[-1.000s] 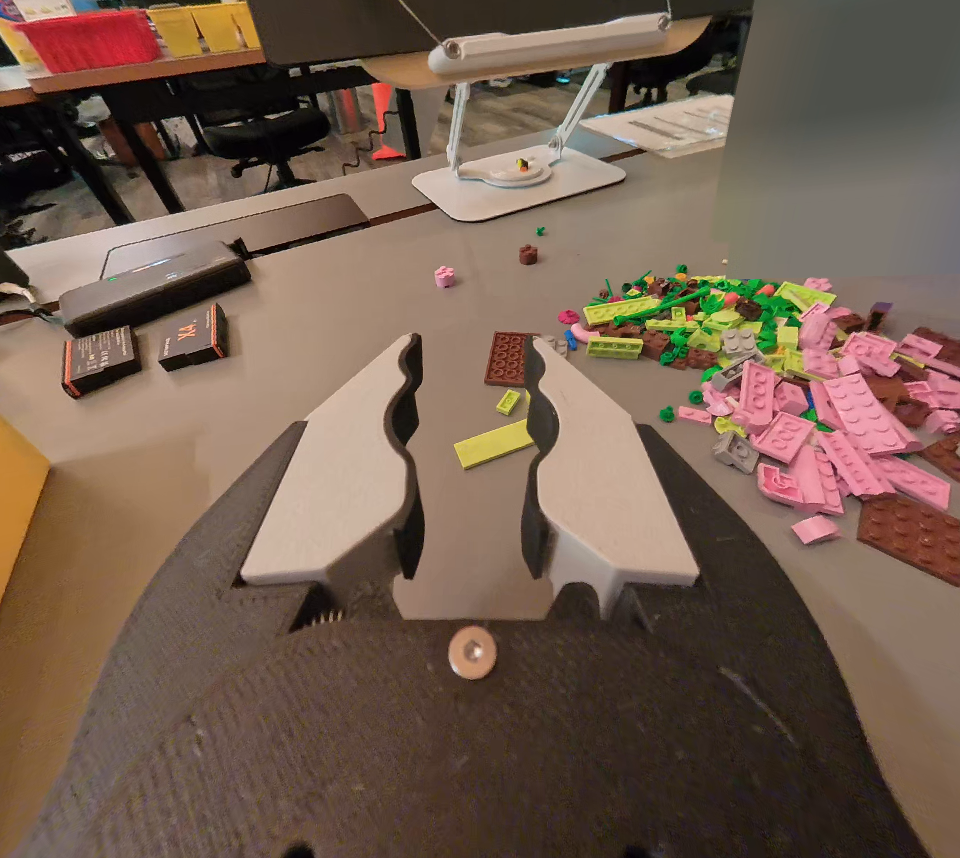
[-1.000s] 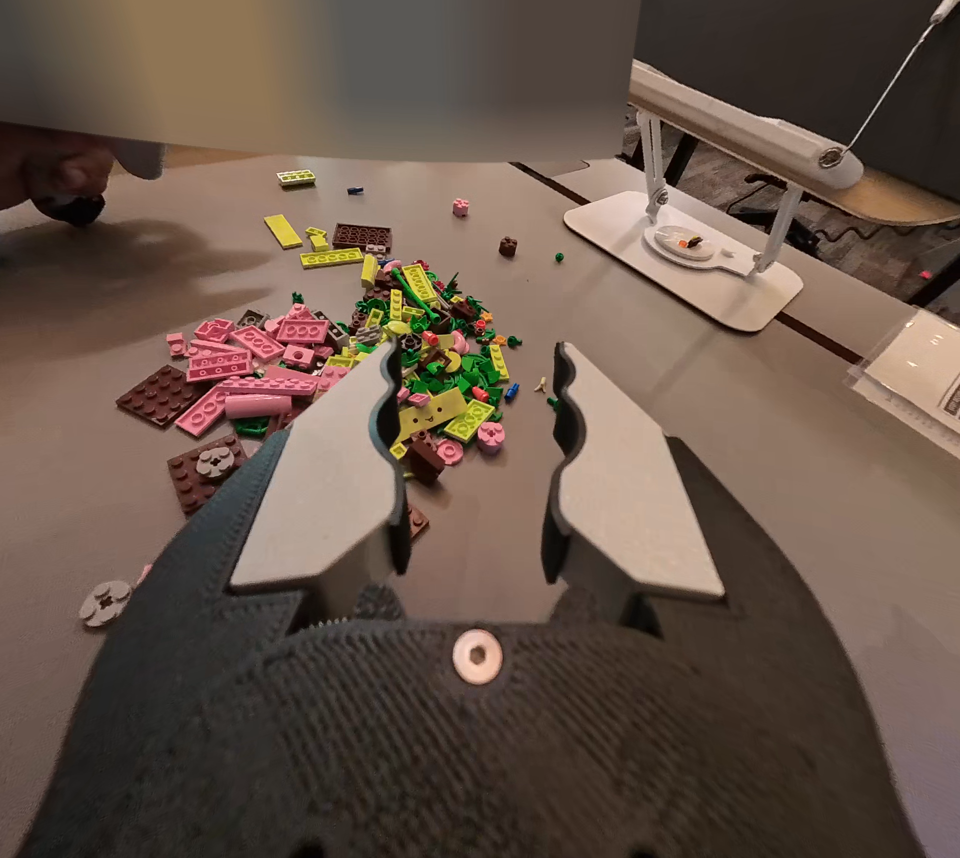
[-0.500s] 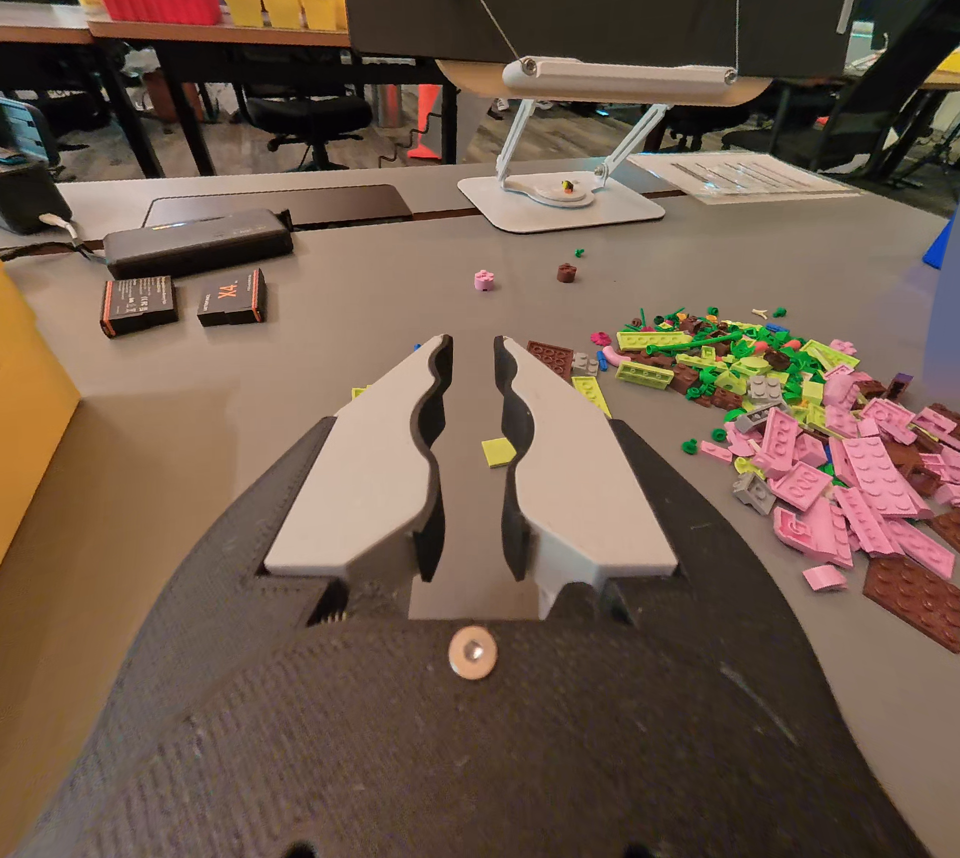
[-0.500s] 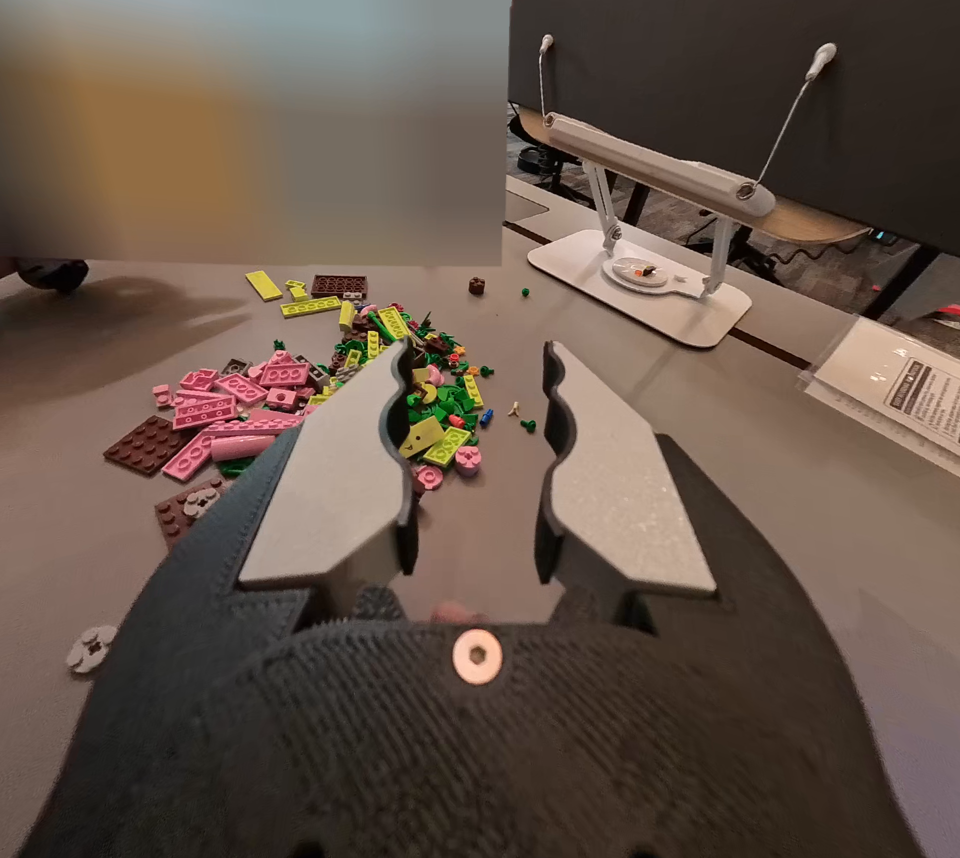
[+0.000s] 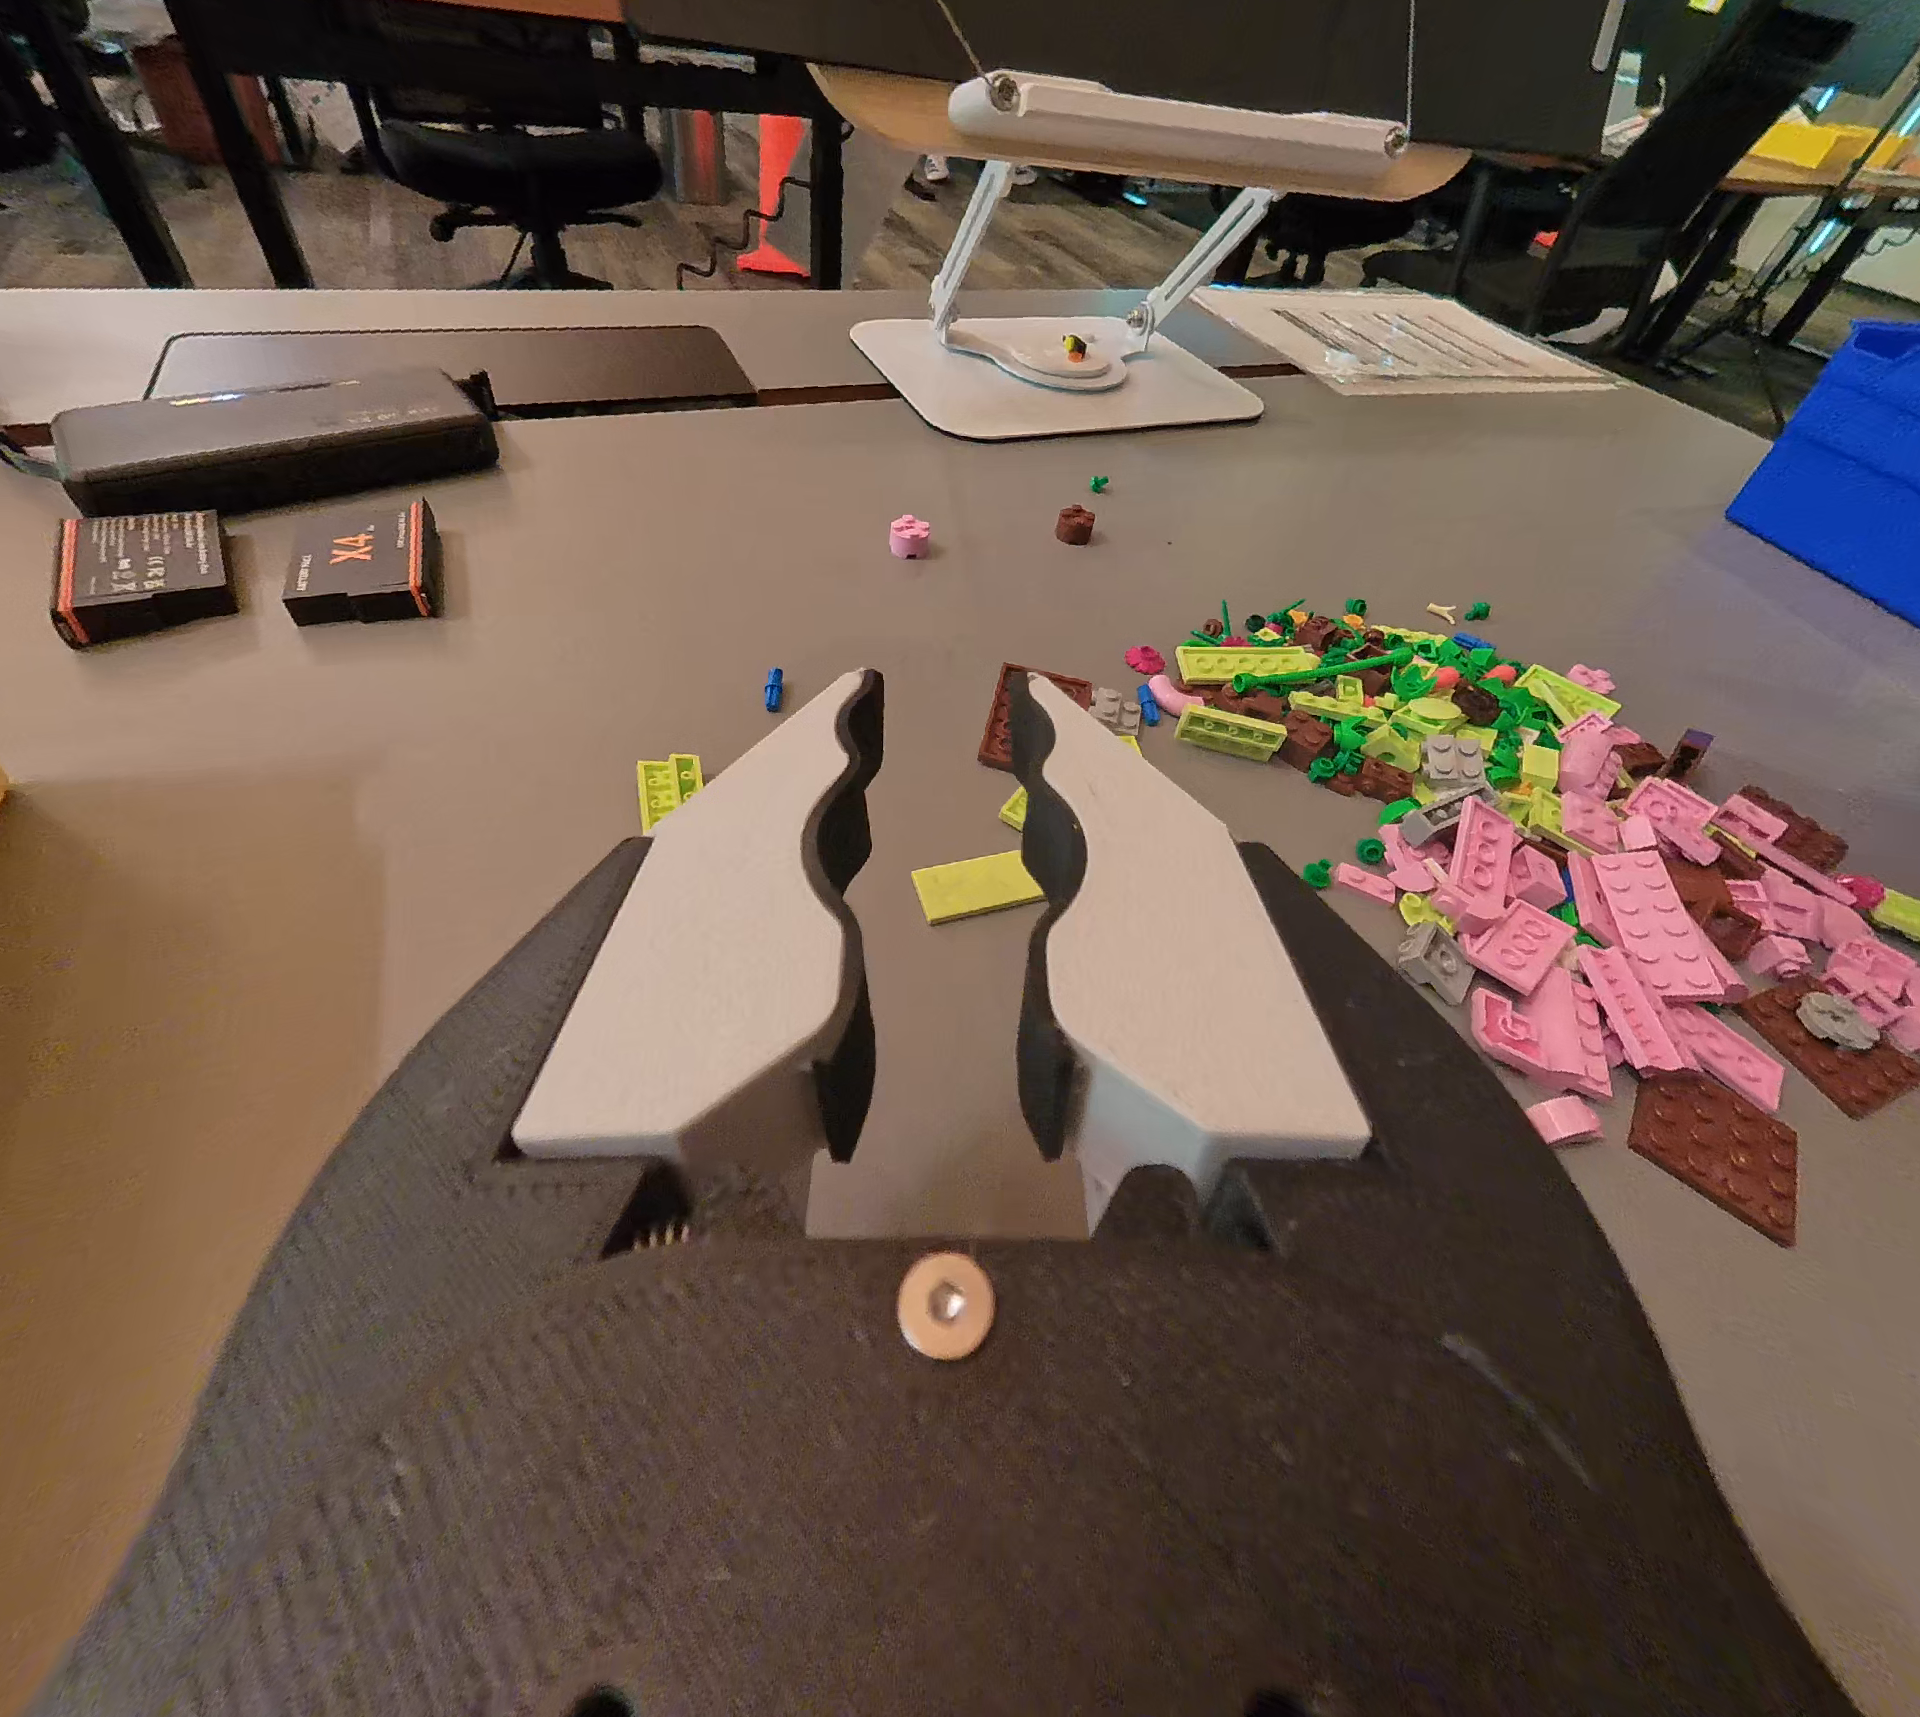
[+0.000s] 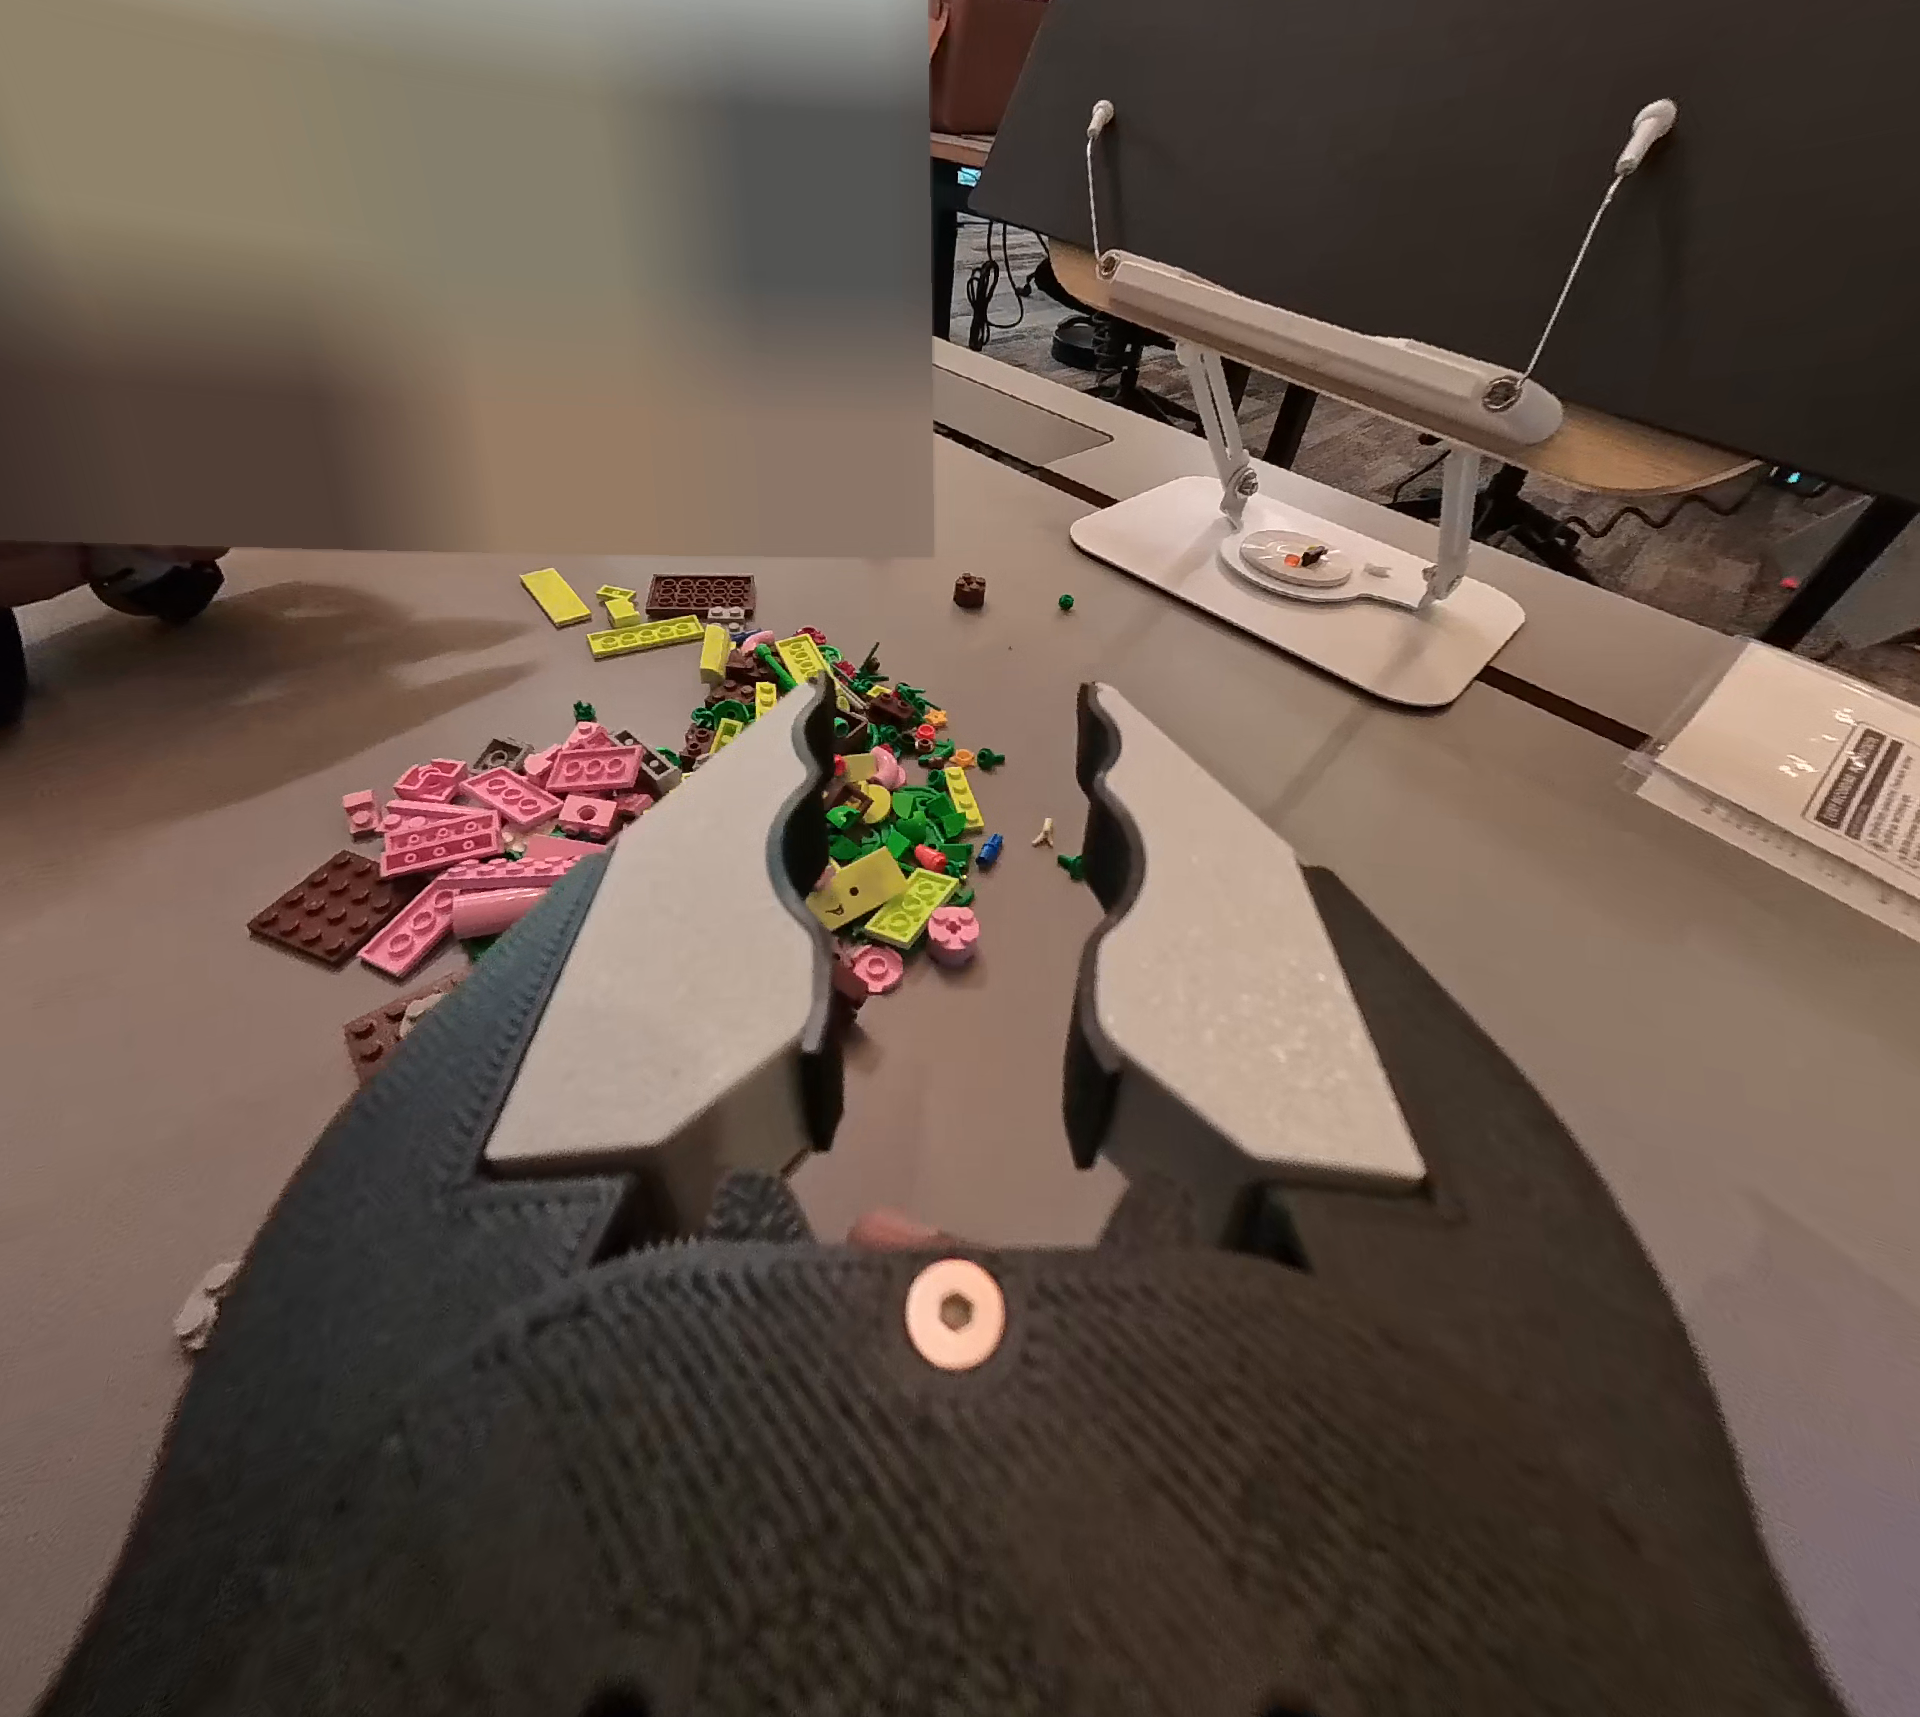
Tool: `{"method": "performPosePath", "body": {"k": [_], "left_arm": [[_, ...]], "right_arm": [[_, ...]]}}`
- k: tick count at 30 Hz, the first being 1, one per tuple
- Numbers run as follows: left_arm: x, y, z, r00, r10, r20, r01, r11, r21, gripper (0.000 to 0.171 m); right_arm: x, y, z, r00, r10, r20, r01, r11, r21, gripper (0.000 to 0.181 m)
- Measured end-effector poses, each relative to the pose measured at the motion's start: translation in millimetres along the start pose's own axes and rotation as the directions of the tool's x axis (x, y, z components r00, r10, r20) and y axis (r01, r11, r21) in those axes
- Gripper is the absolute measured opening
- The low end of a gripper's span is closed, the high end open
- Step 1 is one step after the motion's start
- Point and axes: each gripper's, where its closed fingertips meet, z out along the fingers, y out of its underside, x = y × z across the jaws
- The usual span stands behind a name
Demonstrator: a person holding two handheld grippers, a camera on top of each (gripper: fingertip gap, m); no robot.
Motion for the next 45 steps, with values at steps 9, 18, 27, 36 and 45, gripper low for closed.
{"method": "performPosePath", "body": {"k": [9, 18, 27, 36, 45], "left_arm": [[5.7, 2.3, 1.8, 0.999, 0.043, -0.012, -0.043, 0.999, -0.018, 0.021], [6.3, 3.5, 2.7, 0.999, 0.037, -0.022, -0.038, 0.999, -0.027, 0.022], [8.4, 4.8, 3.5, 0.999, 0.033, -0.035, -0.035, 0.999, -0.035, 0.022], [9.3, 5.2, 3.8, 0.999, 0.018, -0.045, -0.02, 0.999, -0.038, 0.024], [9.9, 5.6, 4.3, 0.999, 0.021, -0.047, -0.023, 0.999, -0.041, 0.023]], "right_arm": [[-1.2, -1.5, -0.4, 1.0, 0.015, 0.012, -0.015, 1.0, 0.009, 0.043], [-1.8, -1.8, -0.5, 1.0, 0.022, 0.017, -0.022, 1.0, 0.012, 0.042], [-3.6, -1.0, -0.1, 1.0, 0.015, 0.02, -0.015, 1.0, 0.006, 0.042], [-6.0, 1.1, 1.2, 1.0, -0.001, 0.023, 0.001, 1.0, -0.009, 0.042], [-29.9, 11.4, 7.9, 0.989, 0.003, 0.148, 0.007, 0.998, -0.063, 0.045]]}}
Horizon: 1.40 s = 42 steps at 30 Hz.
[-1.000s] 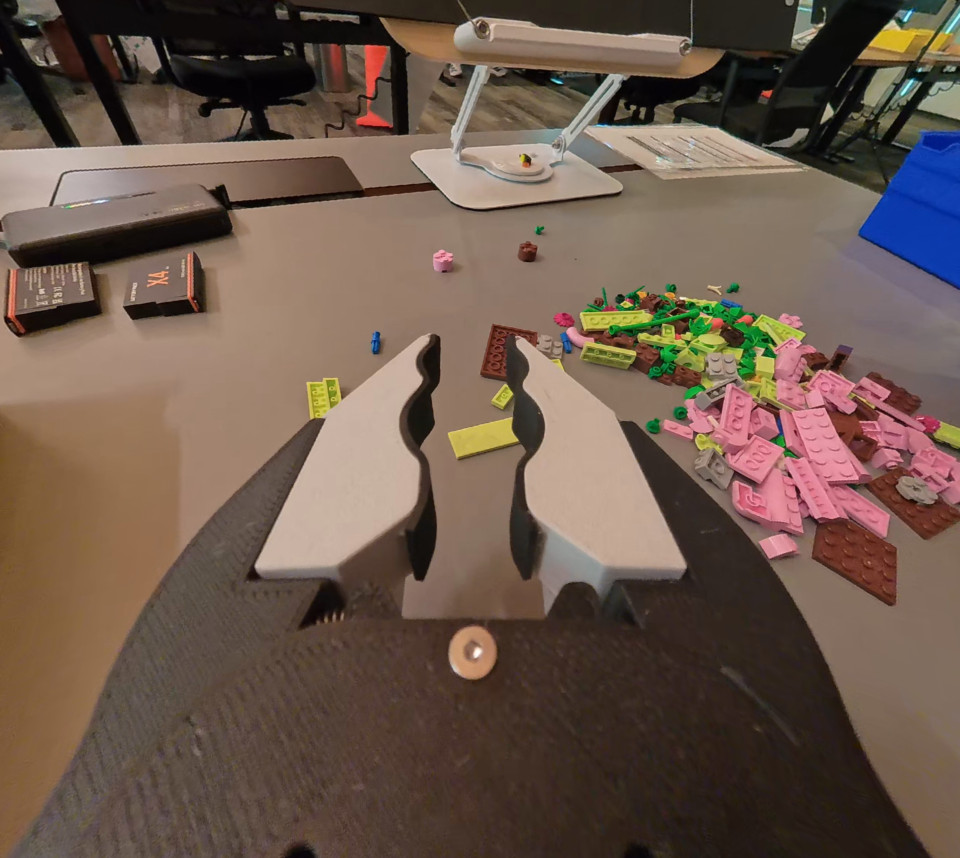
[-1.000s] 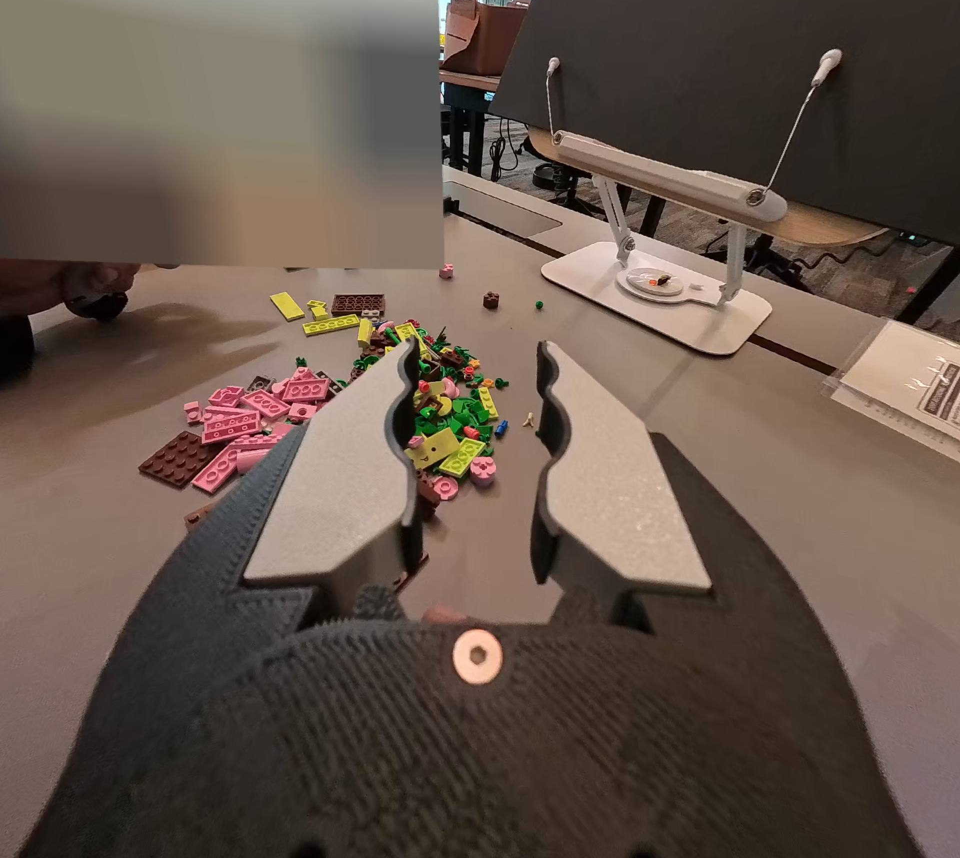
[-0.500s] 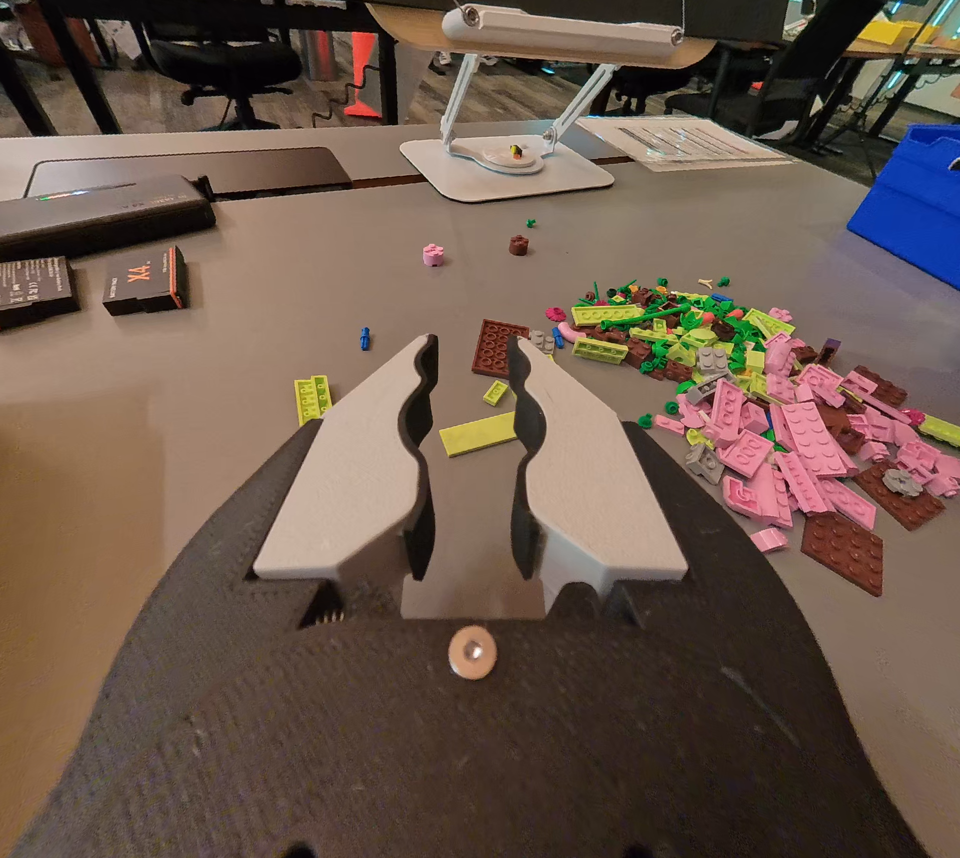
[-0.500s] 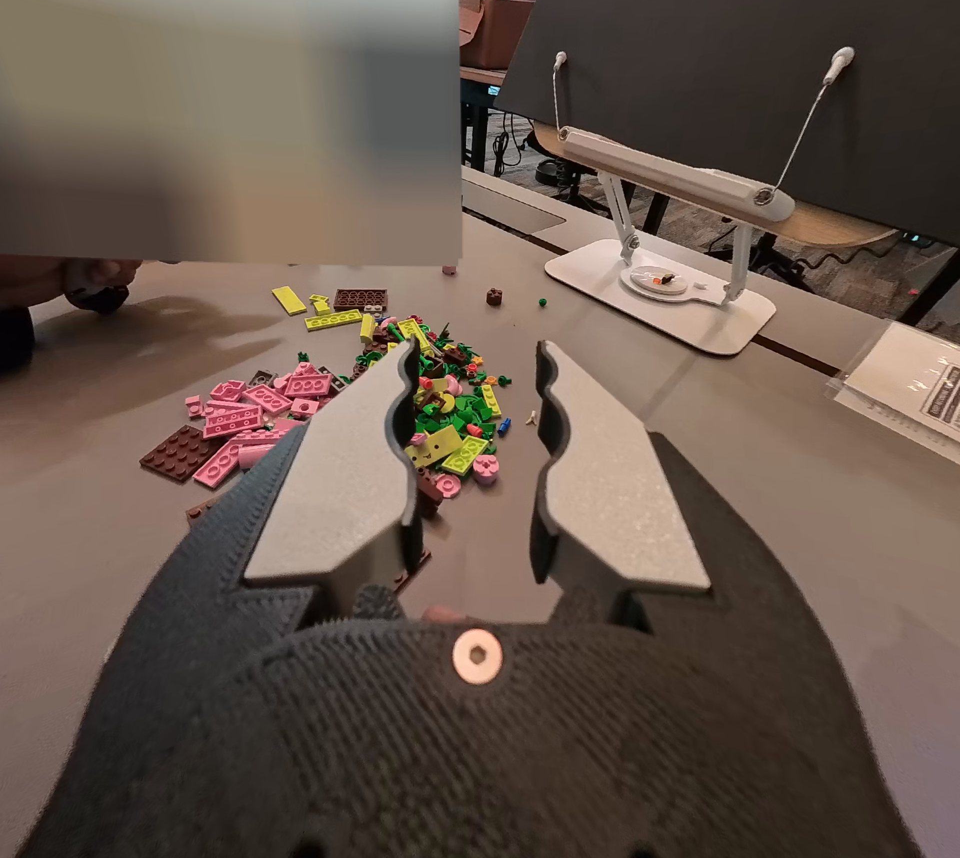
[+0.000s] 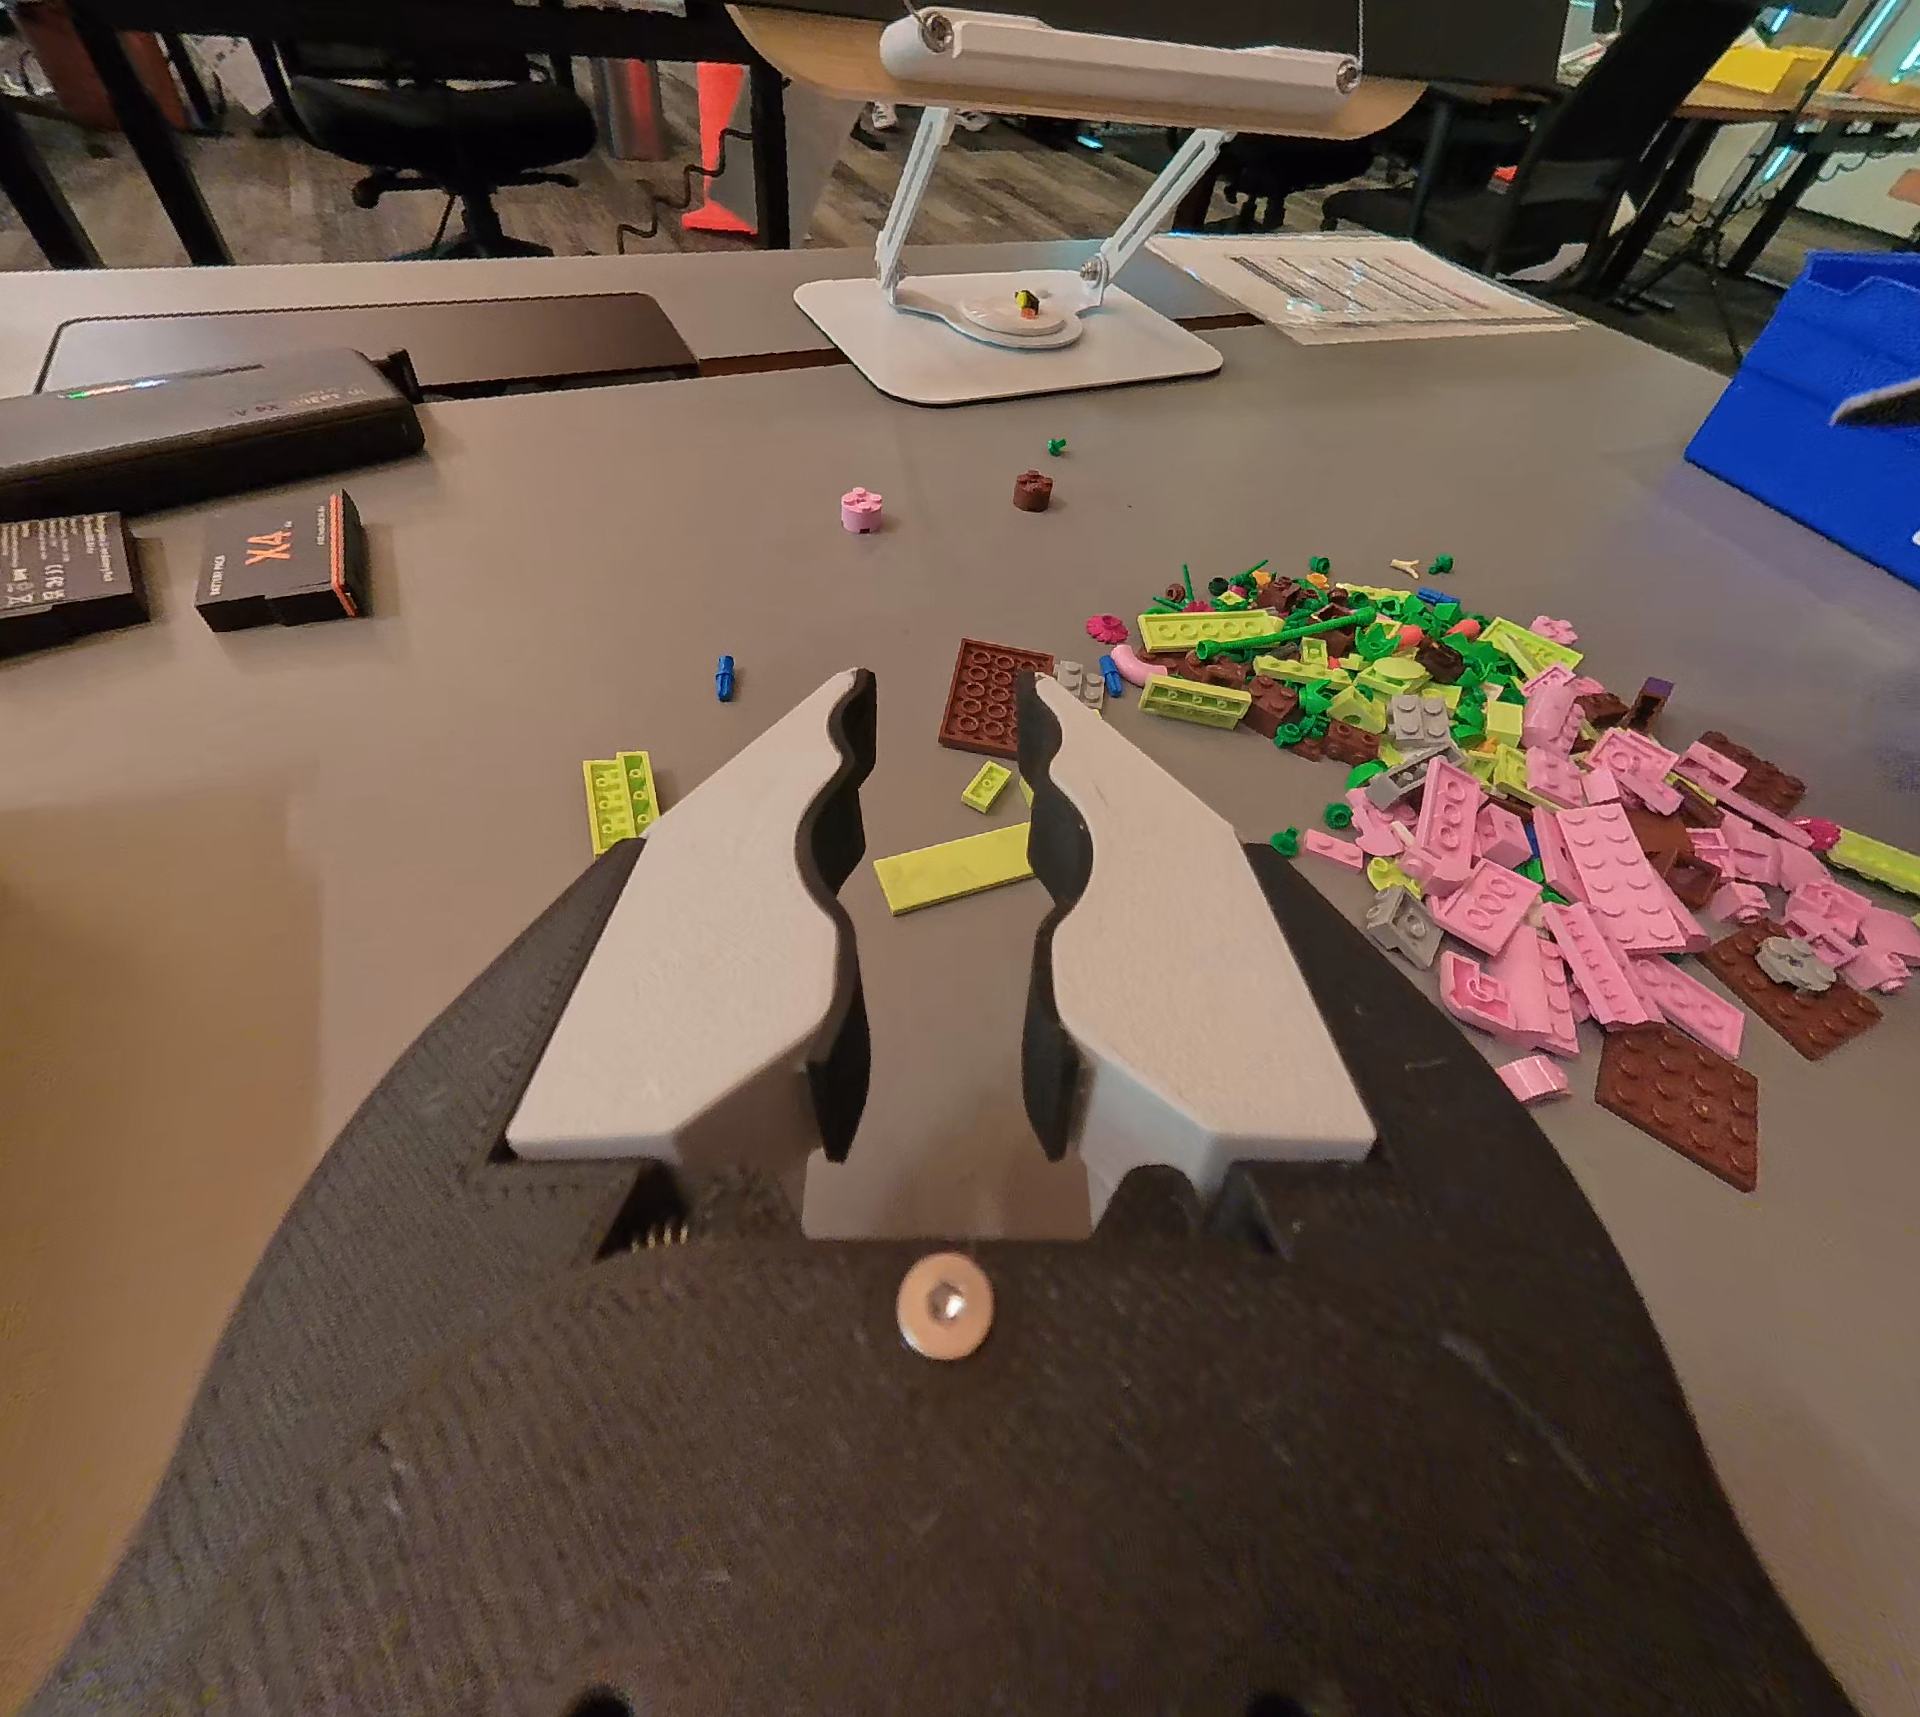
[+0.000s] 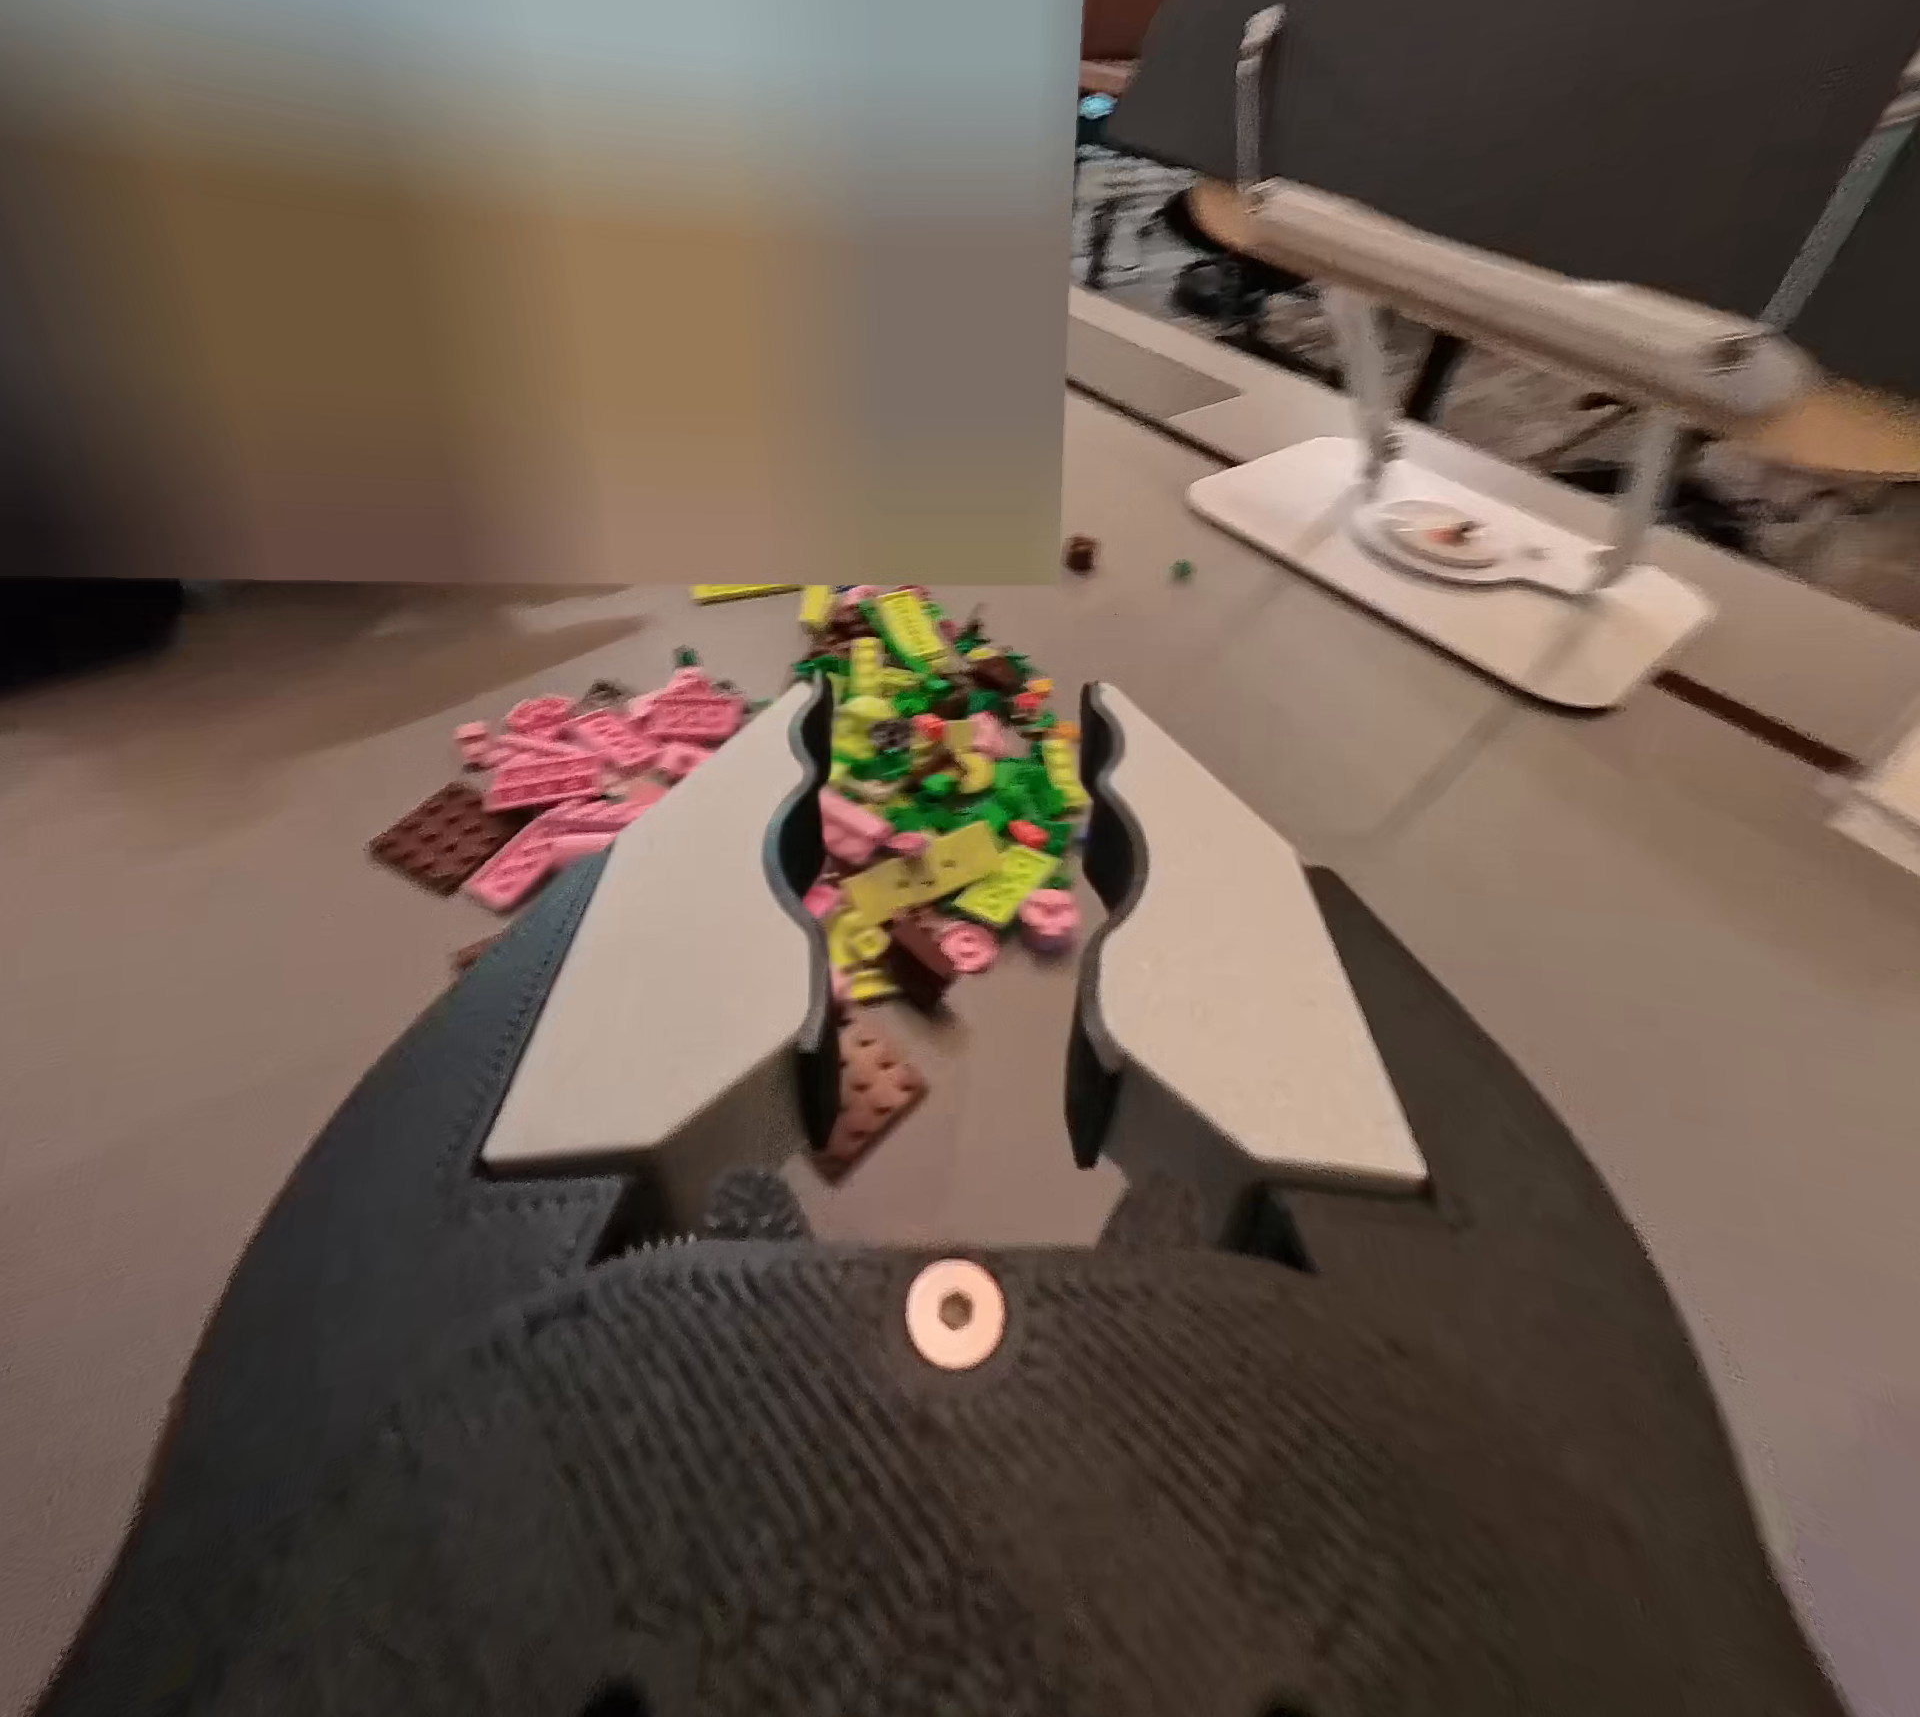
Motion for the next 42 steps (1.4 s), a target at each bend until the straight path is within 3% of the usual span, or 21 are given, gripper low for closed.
{"method": "performPosePath", "body": {"k": [3, 5, 8, 10, 15, 23, 32, 36, 39, 42], "left_arm": [[0.4, 0.2, 0.2, 1.0, -0.001, -0.002, 0.001, 1.0, -0.002, 0.024], [1.2, 0.4, 0.3, 1.0, -0.007, -0.008, 0.007, 1.0, -0.003, 0.024], [2.2, 0.7, 0.8, 1.0, -0.016, -0.017, 0.016, 1.0, -0.006, 0.024], [2.4, 0.8, 1.0, 1.0, -0.018, -0.018, 0.017, 1.0, -0.007, 0.024], [3.8, 1.6, 1.8, 0.999, -0.028, -0.028, 0.028, 1.0, -0.013, 0.025], [3.7, 1.7, 1.8, 0.999, -0.032, -0.031, 0.032, 0.999, -0.013, 0.025], [4.8, 1.8, 1.9, 0.998, -0.044, -0.042, 0.043, 0.999, -0.014, 0.026], [4.7, 1.6, 1.6, 0.998, -0.044, -0.042, 0.044, 0.999, -0.013, 0.025], [5.0, 1.7, 1.8, 0.998, -0.043, -0.042, 0.043, 0.999, -0.014, 0.026], [5.4, 1.6, 1.6, 0.998, -0.043, -0.044, 0.042, 0.999, -0.013, 0.026]], "right_arm": [[-55.2, 22.8, 7.4, 0.95, 0.057, 0.307, -0.011, 0.989, -0.149, 0.031], [-79.7, 50.3, 8.7, 0.907, 0.059, 0.417, 0.071, 0.954, -0.291, 0.028], [-87.0, 86.9, 13.5, 0.904, -0.068, 0.421, 0.26, 0.871, -0.417, 0.028], [-96.5, 90.4, 14.6, 0.887, -0.102, 0.45, 0.308, 0.858, -0.411, 0.025], [-113.5, 77.1, 14.7, 0.863, -0.088, 0.498, 0.292, 0.891, -0.348, 0.024], [-121.4, 89.1, 16.5, 0.853, -0.023, 0.522, 0.271, 0.873, -0.405, 0.02], [-113.8, 78.0, 18.5, 0.873, -0.042, 0.486, 0.247, 0.897, -0.366, 0.012], [-69.3, 56.4, 22.1, 0.955, -0.025, 0.295, 0.121, 0.943, -0.311, 0.012], [-28.4, 68.6, 19.5, 0.993, 0.008, 0.121, 0.039, 0.925, -0.377, 0.012], [-19.4, 66.1, 18.9, 0.993, 0.076, 0.088, -0.04, 0.934, -0.356, 0.036]]}}
